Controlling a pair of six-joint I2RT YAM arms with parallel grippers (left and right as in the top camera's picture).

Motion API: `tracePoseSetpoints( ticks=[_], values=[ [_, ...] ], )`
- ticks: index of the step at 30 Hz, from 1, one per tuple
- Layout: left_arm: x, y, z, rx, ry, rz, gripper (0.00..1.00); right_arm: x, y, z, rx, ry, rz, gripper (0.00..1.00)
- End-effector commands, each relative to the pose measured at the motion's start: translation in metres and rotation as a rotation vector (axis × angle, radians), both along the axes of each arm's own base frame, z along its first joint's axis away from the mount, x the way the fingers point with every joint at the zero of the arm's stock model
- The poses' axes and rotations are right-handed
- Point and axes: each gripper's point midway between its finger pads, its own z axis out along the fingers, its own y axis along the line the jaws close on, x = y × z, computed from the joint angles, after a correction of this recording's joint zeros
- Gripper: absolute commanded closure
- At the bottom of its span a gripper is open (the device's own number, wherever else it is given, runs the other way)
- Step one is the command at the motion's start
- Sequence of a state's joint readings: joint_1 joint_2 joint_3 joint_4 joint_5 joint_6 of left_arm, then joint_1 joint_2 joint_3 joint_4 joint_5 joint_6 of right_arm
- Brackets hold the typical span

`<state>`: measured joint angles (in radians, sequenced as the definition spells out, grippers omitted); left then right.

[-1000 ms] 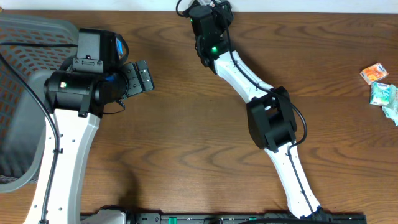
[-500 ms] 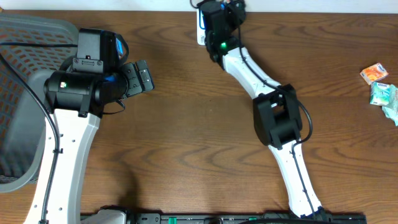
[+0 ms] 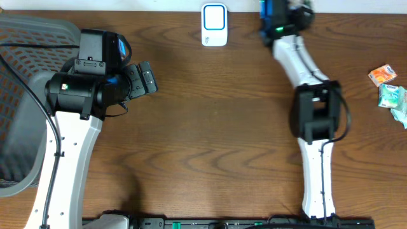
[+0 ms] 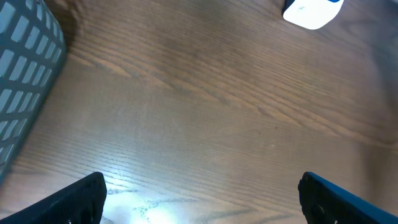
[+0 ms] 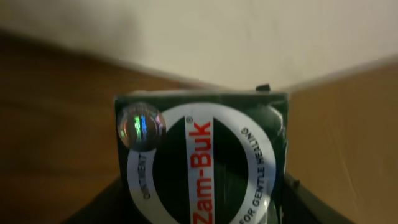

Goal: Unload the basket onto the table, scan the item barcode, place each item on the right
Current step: 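Carry the Zam-Buk tin to the far right pile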

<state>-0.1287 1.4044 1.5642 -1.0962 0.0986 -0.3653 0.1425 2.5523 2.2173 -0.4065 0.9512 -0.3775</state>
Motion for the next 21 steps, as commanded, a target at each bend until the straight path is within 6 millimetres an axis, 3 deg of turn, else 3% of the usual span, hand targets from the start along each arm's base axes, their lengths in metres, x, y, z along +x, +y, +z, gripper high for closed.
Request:
tracePoseSetpoints(
  ticks=[1,8,15,17,18,19,21],
  values=[
    [0.001,0.002,0.004,0.007,-0.01,0.003,0.02,-0.022,-0.067,0.026,0.084,-0.133,-0.202,0.75],
    [0.001,0.002,0.004,0.007,-0.01,0.003,0.02,-0.07,-0.163,-0.016,0.238,-0.004,-0.367,0.75],
    [0.001,0.002,0.004,0.007,-0.01,0.003,0.02,-0.098,-0.207,-0.043,0.422,0.041,-0.422,0.71],
    [0.001,0.002,0.004,0.007,-0.01,0.002,0.02,-0.1,-0.212,-0.045,0.441,0.037,-0.429,0.6],
    [0.001,0.002,0.004,0.007,-0.01,0.003,0.02,-0.101,-0.213,-0.046,0.451,0.037,-0.428,0.45],
    [0.001,0.002,0.004,0.007,-0.01,0.003,0.02,-0.1,-0.213,-0.046,0.458,0.035,-0.426,0.25],
    [0.001,0.002,0.004,0.007,-0.01,0.003,0.02,-0.099,-0.212,-0.047,0.473,0.027,-0.426,0.05]
  ],
)
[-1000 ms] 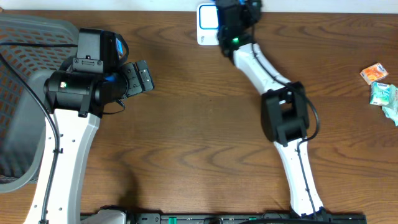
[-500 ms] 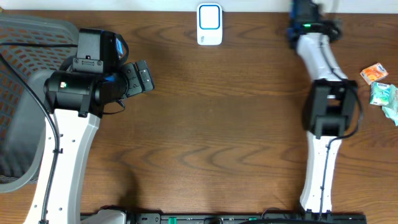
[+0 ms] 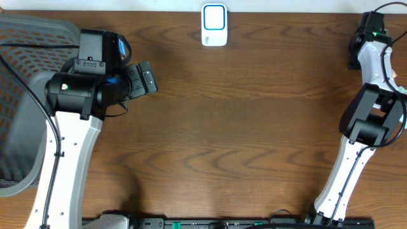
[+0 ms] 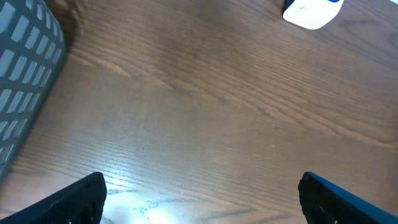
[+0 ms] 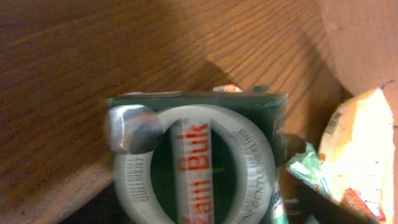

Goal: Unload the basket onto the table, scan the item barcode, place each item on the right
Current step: 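Carry the Zam-Buk tin to the far right pile, then open the right gripper to release the tin and lift away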

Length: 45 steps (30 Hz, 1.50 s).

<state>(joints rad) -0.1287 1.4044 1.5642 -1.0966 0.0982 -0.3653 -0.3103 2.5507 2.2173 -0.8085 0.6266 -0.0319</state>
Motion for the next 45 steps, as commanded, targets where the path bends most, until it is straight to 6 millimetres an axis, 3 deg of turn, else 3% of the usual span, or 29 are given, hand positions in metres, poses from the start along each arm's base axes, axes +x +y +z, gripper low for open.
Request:
tracePoseSetpoints(
  ticks=[1,6,10,15,20,21,24,29,32,35,39,45],
  values=[
    [0.001,0.002,0.004,0.007,-0.011,0.003,0.02,0.013,0.011,0.028,0.037,-0.111,-0.004,0.01],
    [0.001,0.002,0.004,0.007,-0.011,0.003,0.02,0.012,0.011,0.043,0.052,-0.191,-0.078,0.01],
    [0.001,0.002,0.004,0.007,-0.011,0.003,0.02,0.012,0.016,0.077,0.09,-0.297,-0.112,0.01],
    [0.001,0.002,0.004,0.007,-0.011,0.003,0.02,0.022,0.04,0.135,0.224,-0.442,-0.021,0.01],
    [0.001,0.002,0.004,0.007,-0.011,0.002,0.02,0.019,0.077,0.207,0.368,-0.602,0.07,0.01],
    [0.001,0.002,0.004,0.007,-0.011,0.003,0.02,0.014,0.092,0.229,0.425,-0.652,0.092,0.01],
    [0.001,0.002,0.004,0.007,-0.011,0.003,0.02,0.003,0.116,0.262,0.521,-0.722,0.117,0.01],
    [0.001,0.002,0.004,0.007,-0.011,0.003,0.02,-0.037,0.15,0.313,0.603,-0.776,0.13,0.07],
    [0.001,0.002,0.004,0.007,-0.011,0.002,0.02,-0.063,0.167,0.327,0.618,-0.751,0.138,0.1],
    [0.001,0.002,0.004,0.007,-0.011,0.003,0.02,-0.082,0.182,0.328,0.631,-0.704,0.138,0.12],
    [0.001,0.002,0.004,0.007,-0.011,0.003,0.02,-0.1,0.198,0.32,0.645,-0.623,0.151,0.16],
    [0.001,0.002,0.004,0.007,-0.011,0.003,0.02,-0.128,0.201,0.301,0.597,-0.489,0.095,0.2]
  ],
)
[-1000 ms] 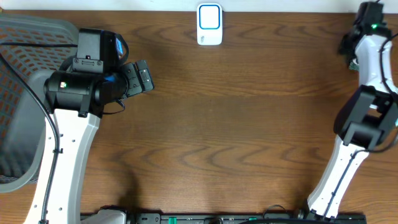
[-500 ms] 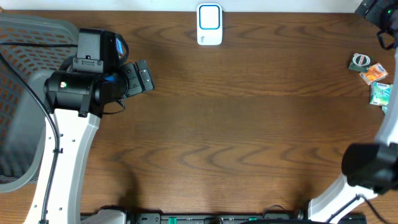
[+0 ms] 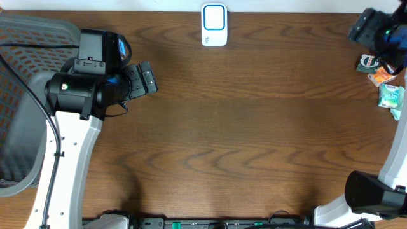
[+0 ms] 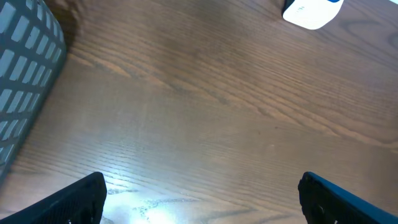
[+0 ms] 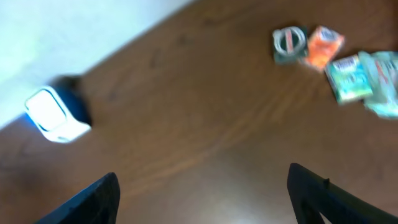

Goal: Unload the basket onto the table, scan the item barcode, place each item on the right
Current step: 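Open the right gripper to release the tin and lift away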

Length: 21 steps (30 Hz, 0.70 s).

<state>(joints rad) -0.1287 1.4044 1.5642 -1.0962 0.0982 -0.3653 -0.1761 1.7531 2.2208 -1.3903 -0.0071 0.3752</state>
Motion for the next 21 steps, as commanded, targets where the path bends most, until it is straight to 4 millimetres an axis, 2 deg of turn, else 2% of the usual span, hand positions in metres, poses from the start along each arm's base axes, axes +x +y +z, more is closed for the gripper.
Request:
tracePoseSetpoints(
  ticks=[1,8,12,17,21],
  values=[
    [0.001,0.002,0.004,0.007,-0.01,0.003,0.02,-0.013,0.0,0.0,-0.042,0.038,-0.017,0.2],
    [0.001,0.002,0.004,0.007,-0.01,0.003,0.02,-0.039,0.02,-0.007,-0.031,0.129,0.028,0.19],
    [0.001,0.002,0.004,0.007,-0.01,0.003,0.02,-0.061,0.035,0.0,-0.025,0.148,0.056,0.19],
    [0.001,0.002,0.004,0.007,-0.01,0.003,0.02,-0.093,0.052,0.027,-0.081,0.089,0.1,0.19],
    [0.001,0.002,0.004,0.007,-0.01,0.003,0.02,-0.13,0.059,0.057,-0.168,-0.003,0.125,0.18]
  ],
)
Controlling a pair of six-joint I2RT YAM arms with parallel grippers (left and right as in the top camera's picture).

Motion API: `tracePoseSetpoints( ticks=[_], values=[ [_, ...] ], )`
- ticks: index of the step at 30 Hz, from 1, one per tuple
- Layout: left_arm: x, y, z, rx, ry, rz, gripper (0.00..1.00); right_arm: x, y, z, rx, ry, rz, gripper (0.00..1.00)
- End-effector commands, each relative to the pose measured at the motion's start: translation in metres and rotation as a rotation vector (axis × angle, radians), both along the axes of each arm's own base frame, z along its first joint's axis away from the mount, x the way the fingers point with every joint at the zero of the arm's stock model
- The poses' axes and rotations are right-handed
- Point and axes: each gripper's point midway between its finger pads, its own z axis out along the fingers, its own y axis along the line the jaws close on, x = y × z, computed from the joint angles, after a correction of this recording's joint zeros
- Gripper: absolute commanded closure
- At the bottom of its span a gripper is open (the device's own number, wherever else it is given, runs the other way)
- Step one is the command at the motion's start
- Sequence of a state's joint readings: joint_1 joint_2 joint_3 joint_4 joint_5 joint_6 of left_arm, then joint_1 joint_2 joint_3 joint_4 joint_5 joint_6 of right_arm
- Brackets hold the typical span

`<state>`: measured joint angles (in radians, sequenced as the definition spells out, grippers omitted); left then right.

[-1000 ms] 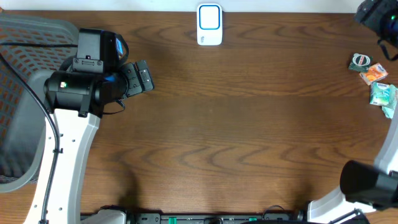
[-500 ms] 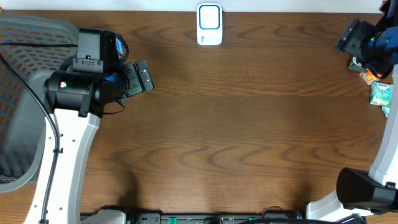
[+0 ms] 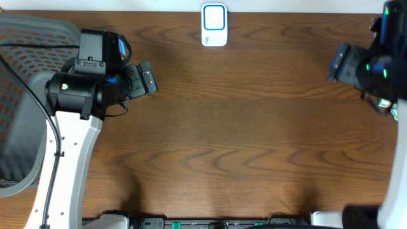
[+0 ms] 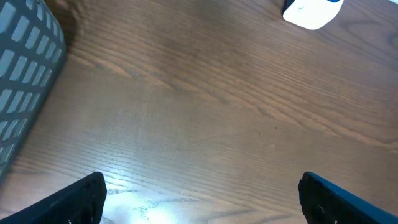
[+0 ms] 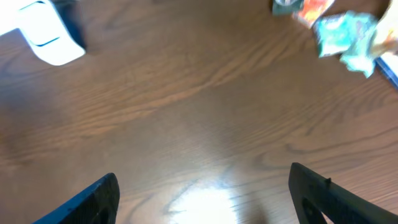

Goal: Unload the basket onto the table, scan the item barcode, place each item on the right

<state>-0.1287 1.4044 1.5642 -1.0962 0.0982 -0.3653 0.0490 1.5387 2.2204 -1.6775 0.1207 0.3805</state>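
Observation:
The white and blue barcode scanner [image 3: 214,25] stands at the table's back edge, also seen as the scanner [image 5: 47,37] in the right wrist view and the scanner [image 4: 311,11] in the left wrist view. The green Zam-Buk item [image 5: 286,5] lies at the right, cut by the frame edge, next to an orange packet [image 5: 312,10]. My right gripper [image 5: 202,205] is open and empty over bare wood, well short of the items; from overhead the right gripper [image 3: 340,63] hangs at the right side. My left gripper [image 4: 202,205] is open and empty over the left half of the table.
A grey mesh basket [image 3: 25,95] stands at the far left, and the basket [image 4: 25,74] fills the left wrist view's left edge. Teal packets [image 5: 345,34] lie beside the orange one at the right. In the overhead view the right arm covers that pile.
My open right gripper has moved from the back right corner towards the front and a little left, away from the pile of items. The left arm is where it was.
My right gripper first held the Zam-Buk item up at the back, right of the scanner. Then it held it low over the pile at the right. Later it was open, the item lying beside the orange packet. Now it is further from the pile. The left arm stayed still throughout.

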Motion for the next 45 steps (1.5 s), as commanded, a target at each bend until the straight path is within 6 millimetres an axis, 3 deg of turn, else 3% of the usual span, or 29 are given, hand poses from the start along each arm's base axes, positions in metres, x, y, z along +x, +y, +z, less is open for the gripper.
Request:
tracePoseSetpoints(
  ticks=[1,5,7,9,11,16,22,45],
  values=[
    [0.001,0.002,0.004,0.007,-0.01,0.003,0.02,-0.035,-0.001,0.032,-0.066,-0.112,0.003,0.17],
    [0.001,0.002,0.004,0.007,-0.01,0.003,0.02,-0.076,0.011,0.052,-0.049,-0.213,0.078,0.14],
    [0.001,0.002,0.004,0.007,-0.01,0.003,0.02,-0.09,0.011,0.052,-0.044,-0.232,0.09,0.13],
    [0.001,0.002,0.004,0.007,-0.01,0.003,0.02,-0.104,0.009,0.05,-0.039,-0.242,0.089,0.1],
    [0.001,0.002,0.004,0.007,-0.01,0.003,0.02,-0.119,0.006,0.043,-0.039,-0.244,0.089,0.01],
    [0.001,0.002,0.004,0.007,-0.01,0.003,0.02,-0.139,0.006,0.022,-0.026,-0.211,0.105,0.01],
    [0.001,0.002,0.004,0.007,-0.01,0.003,0.02,-0.146,0.013,0.007,0.01,-0.173,0.138,0.01],
    [0.001,0.002,0.004,0.007,-0.01,0.003,0.02,-0.145,0.017,-0.002,0.014,-0.14,0.165,0.01]
  ],
)
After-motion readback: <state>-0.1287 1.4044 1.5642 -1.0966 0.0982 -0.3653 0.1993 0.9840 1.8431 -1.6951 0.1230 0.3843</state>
